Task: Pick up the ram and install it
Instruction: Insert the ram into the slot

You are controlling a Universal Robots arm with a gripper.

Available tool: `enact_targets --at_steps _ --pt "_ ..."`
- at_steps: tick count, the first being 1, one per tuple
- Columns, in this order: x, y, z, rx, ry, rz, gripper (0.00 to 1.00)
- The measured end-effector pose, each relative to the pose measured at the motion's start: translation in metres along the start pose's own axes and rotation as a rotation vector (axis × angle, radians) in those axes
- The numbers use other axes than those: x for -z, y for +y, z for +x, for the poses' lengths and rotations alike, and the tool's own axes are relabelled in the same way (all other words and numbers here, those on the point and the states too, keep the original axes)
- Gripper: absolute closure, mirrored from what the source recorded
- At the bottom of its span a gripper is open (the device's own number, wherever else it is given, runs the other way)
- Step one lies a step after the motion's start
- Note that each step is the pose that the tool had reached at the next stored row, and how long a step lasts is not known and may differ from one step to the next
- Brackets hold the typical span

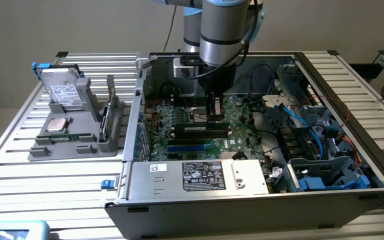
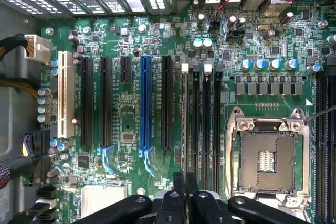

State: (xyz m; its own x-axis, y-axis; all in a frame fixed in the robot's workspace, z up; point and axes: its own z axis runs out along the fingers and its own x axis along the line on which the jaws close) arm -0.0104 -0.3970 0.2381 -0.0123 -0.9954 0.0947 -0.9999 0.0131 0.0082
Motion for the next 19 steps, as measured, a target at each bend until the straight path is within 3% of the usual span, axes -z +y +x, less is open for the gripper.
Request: enact_targets --at_steps 19 --pt "-0.0035 0.0012 -0.0030 0.002 0.0050 0.0060 0.87"
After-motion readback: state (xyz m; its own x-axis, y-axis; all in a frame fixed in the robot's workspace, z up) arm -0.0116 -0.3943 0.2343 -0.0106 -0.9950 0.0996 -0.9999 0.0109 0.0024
